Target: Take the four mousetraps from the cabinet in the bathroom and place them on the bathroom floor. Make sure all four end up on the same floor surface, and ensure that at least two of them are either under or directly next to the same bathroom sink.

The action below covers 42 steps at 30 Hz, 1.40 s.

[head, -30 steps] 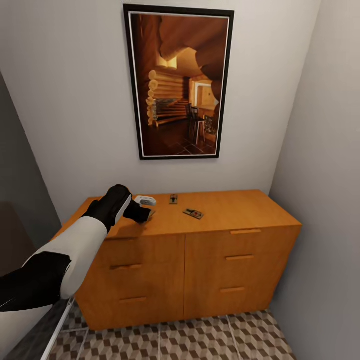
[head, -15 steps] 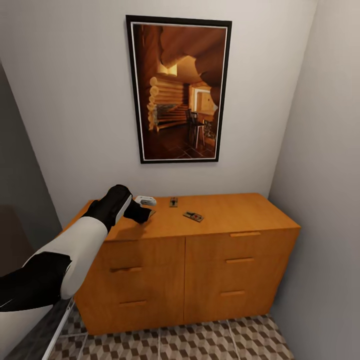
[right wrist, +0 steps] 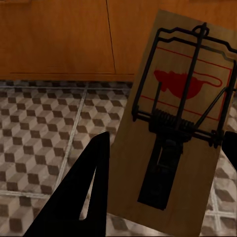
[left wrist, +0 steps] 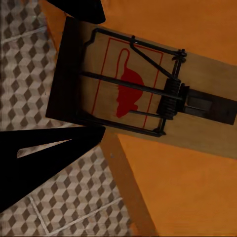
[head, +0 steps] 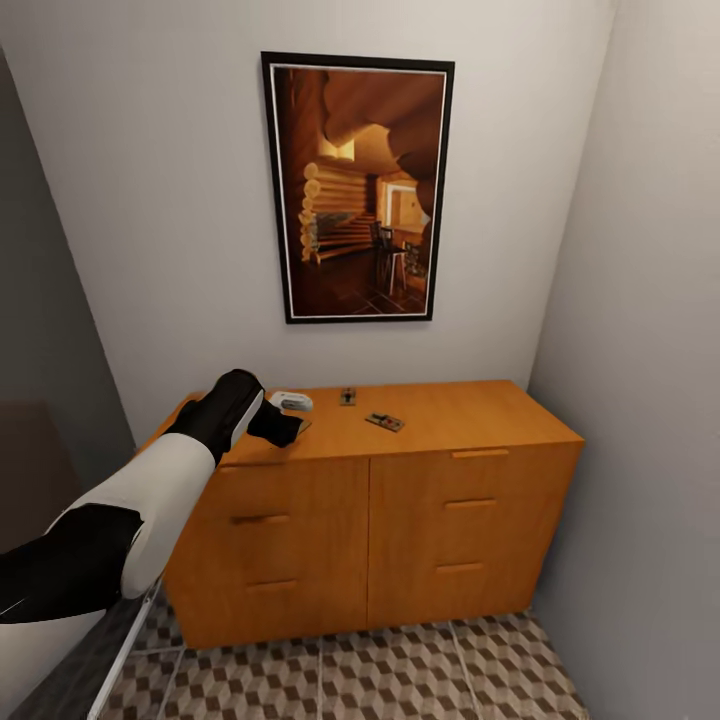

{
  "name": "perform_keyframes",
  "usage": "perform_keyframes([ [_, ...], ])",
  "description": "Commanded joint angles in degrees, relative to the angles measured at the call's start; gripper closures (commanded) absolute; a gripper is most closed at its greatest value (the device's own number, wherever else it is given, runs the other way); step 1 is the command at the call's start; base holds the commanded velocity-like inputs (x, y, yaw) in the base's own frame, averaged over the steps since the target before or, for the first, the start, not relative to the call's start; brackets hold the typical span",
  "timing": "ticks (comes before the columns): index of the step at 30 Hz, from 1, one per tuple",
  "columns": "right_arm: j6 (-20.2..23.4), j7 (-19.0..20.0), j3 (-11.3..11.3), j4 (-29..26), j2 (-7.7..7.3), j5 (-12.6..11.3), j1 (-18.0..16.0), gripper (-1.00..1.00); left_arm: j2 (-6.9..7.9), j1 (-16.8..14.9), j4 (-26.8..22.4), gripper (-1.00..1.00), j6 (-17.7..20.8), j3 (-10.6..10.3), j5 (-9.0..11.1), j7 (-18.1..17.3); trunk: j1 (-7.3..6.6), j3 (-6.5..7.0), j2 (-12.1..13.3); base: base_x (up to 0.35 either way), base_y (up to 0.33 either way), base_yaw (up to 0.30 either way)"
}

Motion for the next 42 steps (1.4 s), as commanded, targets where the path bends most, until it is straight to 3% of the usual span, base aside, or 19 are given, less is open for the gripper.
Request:
perform_keyframes([
  [1, -0.14, 0.12, 0.17, 0.02, 0.0, -0.12, -0.03, 1.0, 0.01, -0.04, -0.06, 1.0, 0.1, -0.11, -0.67, -0.66, -0.04, -0.06, -0.04, -0.33, 0.0, 0.0],
  [22, -0.14, 0.12, 0.17, 0.02, 0.0, -0.12, -0.03, 1.0, 0.01, 0.04, 1.63, 1.0, 0.0, -0.11, -0.67, -0.66, -0.04, -0.06, -0.04, -0.33, 0.0, 0.0],
  [35, -0.14, 0.09, 0.17, 0.02, 0.0, -0.12, -0.03, 1.0, 0.01, 0.22, 2.43, 1.0, -0.09, -0.11, -0.67, -0.67, -0.04, -0.06, -0.04, -0.038, 0.0, 0.0],
  [42, -0.14, 0.07, 0.17, 0.02, 0.0, -0.12, -0.03, 1.0, -0.41, 2.48, 2.57, 1.0, -0.46, -0.11, -0.75, -0.81, -0.04, -0.06, -0.04, 0.0, 0.0, 0.0],
])
